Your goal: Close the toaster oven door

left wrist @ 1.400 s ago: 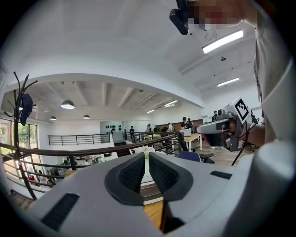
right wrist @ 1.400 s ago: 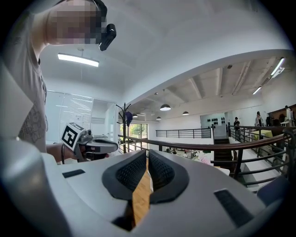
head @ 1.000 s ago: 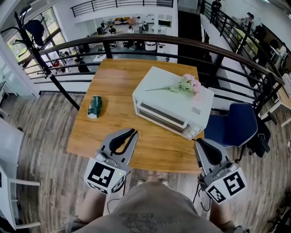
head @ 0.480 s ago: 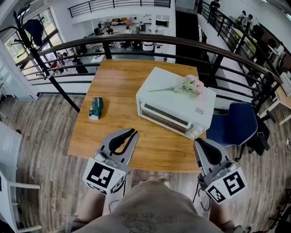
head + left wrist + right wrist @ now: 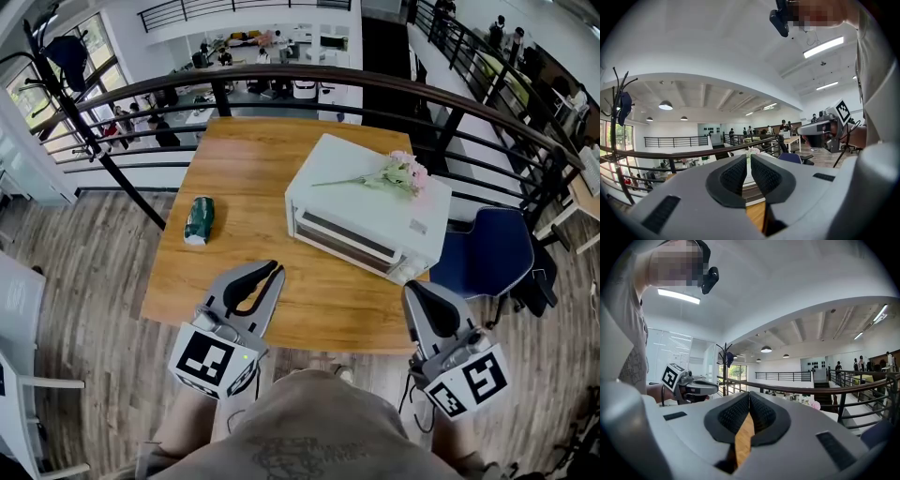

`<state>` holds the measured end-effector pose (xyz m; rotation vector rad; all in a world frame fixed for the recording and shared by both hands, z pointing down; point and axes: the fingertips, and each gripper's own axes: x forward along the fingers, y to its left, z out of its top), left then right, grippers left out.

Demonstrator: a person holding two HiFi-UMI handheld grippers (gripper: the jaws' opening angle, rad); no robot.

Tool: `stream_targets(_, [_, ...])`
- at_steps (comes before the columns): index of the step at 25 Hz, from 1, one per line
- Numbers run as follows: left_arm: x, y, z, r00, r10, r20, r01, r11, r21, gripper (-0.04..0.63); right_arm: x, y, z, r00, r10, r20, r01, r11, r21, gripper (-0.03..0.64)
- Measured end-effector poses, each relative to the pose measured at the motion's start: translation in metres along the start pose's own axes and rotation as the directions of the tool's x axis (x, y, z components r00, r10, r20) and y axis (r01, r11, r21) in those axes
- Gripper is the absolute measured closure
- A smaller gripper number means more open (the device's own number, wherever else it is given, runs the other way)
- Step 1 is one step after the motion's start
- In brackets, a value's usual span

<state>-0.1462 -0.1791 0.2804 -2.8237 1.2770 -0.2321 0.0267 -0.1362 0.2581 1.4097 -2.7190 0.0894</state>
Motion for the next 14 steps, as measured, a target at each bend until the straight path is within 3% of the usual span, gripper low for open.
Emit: stream_targets(14, [0.01, 0.012, 0.0, 1.0, 0.002, 0.001, -0.002, 1.0, -0.002, 0.554, 0.013, -0.01, -0.001, 1.0, -0.006, -0.009, 0.006, 1.0, -0.001, 0.584])
